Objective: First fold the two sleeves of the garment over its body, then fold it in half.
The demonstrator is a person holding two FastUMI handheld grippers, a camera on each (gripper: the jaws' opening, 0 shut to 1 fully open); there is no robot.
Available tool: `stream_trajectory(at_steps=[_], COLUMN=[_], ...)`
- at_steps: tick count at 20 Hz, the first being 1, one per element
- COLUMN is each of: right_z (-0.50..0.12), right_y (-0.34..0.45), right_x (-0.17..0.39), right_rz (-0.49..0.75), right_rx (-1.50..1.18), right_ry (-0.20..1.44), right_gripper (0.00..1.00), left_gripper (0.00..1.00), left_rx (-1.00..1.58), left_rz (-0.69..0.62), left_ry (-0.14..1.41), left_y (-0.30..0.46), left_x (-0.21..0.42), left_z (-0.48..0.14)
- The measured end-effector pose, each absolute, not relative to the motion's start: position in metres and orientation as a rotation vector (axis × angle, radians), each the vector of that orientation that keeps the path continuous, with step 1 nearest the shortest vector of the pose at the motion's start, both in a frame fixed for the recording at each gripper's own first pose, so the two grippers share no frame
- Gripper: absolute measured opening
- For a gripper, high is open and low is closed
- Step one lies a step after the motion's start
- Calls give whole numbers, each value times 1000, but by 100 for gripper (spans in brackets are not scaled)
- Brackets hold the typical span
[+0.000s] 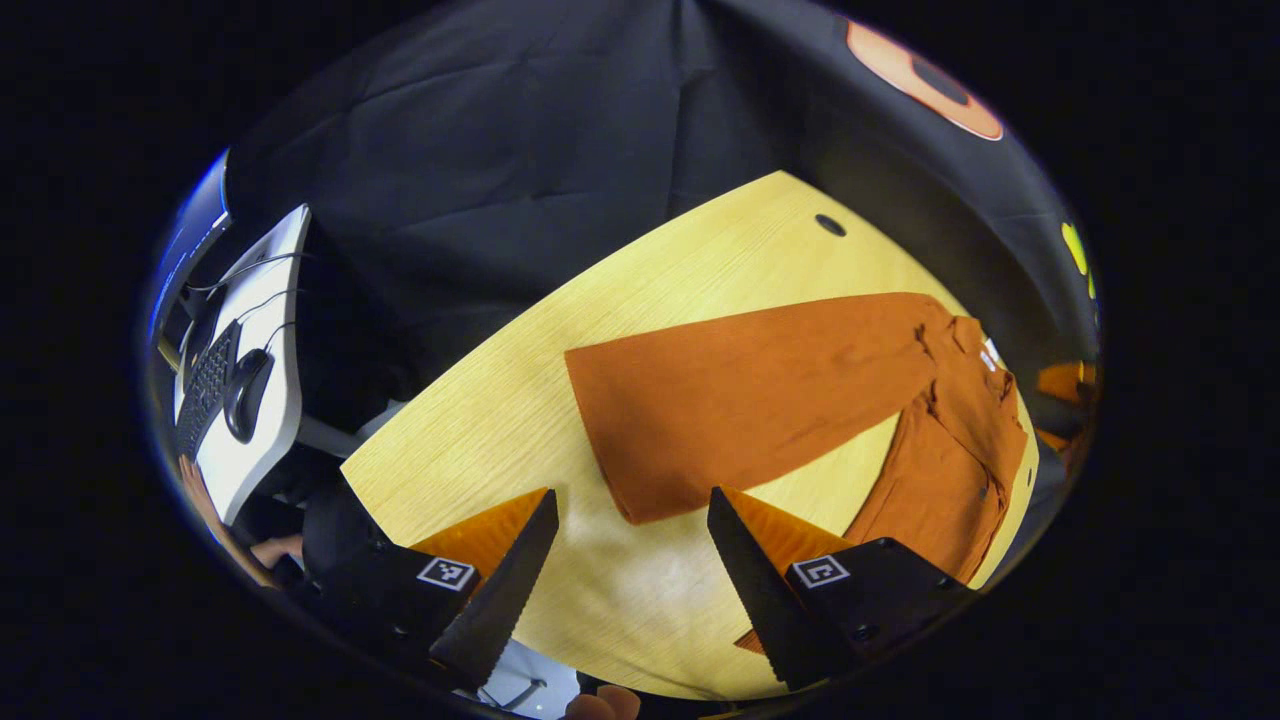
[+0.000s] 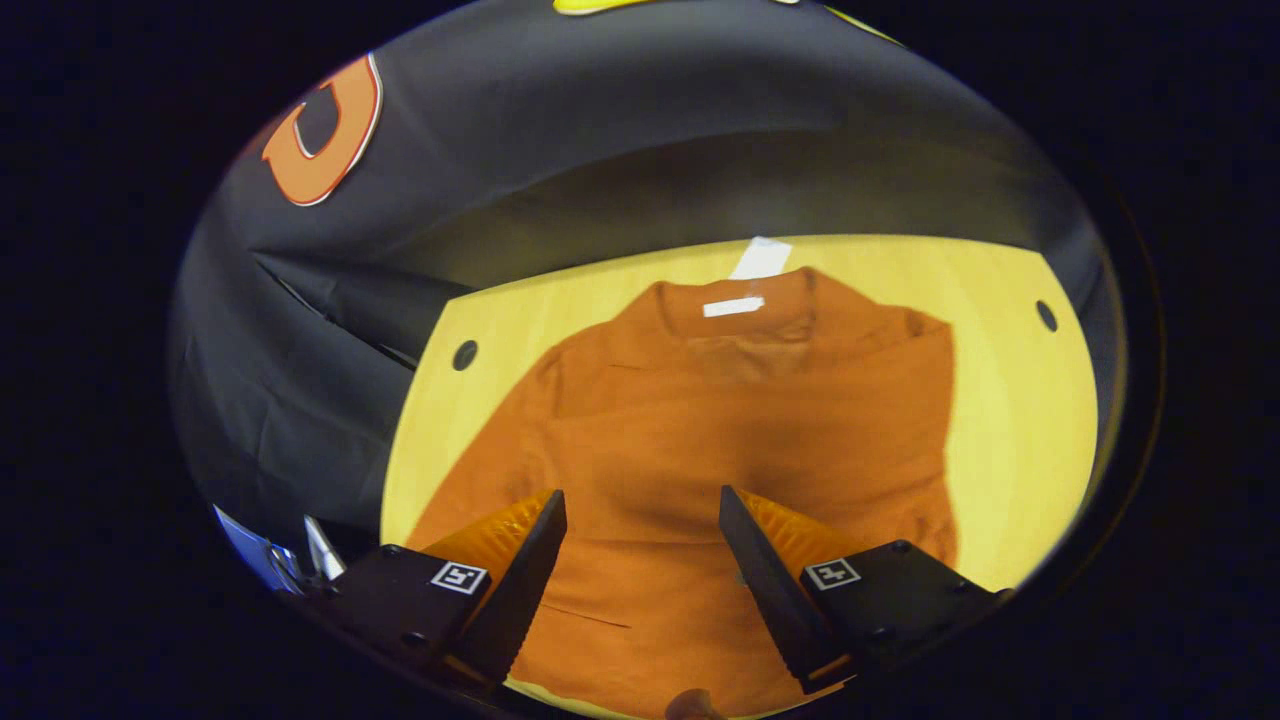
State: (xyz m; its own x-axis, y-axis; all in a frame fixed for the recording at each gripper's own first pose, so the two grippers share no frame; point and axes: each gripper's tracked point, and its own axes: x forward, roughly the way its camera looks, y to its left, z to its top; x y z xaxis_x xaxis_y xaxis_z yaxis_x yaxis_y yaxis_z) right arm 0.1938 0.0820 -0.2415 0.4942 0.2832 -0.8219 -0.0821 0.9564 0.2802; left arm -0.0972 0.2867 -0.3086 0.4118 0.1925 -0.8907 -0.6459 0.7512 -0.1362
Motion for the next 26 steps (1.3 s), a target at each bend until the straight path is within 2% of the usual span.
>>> stream_trajectory(at_steps=[3,6,10,12,13,14,19,23,24,25,26], right_z=[-241,-248,-255,-259,-260,-259,-244,-231,-228,-227,-227], right_y=[13,-58,-132,-166,-184,-195,-209,-219,-223,-230,-241], right_x=[171,138,76,47,33,19,-28,-52,-55,-57,-59], right_rz=[228,177,134,110,96,84,82,98,96,87,69], right_rx=[110,64,102,50,27,14,14,22,28,39,47], right_ry=[963,934,935,934,933,938,918,885,876,874,872], right_gripper=[99,99,99,99,95,99,99,99,96,95,99], left_gripper=[99,99,98,97,96,96,85,82,85,65,46], left_rx=[-540,-577,-708,-720,-731,-753,-857,-855,-857,-861,-866], left_rz=[587,611,700,719,711,709,728,732,724,711,688], left_ry=[1091,1154,1209,1296,1322,1357,1416,1402,1401,1393,1385], left_y=[296,298,303,306,306,304,303,300,298,295,293], left_x=[-92,-85,-75,-76,-72,-69,-69,-68,-65,-61,-54], left_z=[-318,-330,-340,-342,-338,-343,-341,-342,-341,-342,-342])
